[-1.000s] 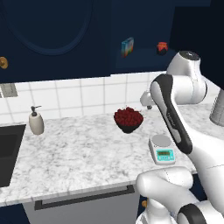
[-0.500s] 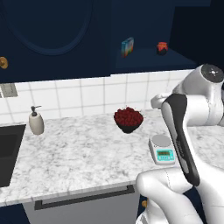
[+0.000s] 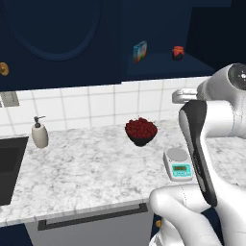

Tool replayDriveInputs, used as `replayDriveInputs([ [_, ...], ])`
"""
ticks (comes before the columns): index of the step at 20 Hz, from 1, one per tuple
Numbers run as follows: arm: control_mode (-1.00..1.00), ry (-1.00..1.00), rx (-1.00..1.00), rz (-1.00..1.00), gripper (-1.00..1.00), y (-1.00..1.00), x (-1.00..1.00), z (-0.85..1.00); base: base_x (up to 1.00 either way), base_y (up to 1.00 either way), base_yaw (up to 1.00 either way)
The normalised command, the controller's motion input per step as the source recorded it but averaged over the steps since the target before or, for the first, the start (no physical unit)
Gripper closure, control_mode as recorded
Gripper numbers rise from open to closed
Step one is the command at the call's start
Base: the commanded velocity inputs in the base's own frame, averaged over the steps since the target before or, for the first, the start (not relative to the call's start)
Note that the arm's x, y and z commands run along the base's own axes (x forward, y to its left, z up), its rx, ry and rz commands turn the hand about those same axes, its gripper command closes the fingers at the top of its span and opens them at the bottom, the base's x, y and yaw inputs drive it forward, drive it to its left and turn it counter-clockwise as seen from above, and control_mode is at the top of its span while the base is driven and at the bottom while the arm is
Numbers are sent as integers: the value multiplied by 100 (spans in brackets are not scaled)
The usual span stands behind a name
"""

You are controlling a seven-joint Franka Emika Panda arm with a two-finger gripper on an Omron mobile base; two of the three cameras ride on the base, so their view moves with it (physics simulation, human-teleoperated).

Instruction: Pick the jam and place it on the digital scale for weighing, and close the cabinet.

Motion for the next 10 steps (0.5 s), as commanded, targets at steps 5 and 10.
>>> replayDriveInputs([
  [5,-100,-9,0,-10,-100,-13,6,59,0,0,0],
  [10,-100,-16,0,0,-100,-19,12,36,0,0,0],
])
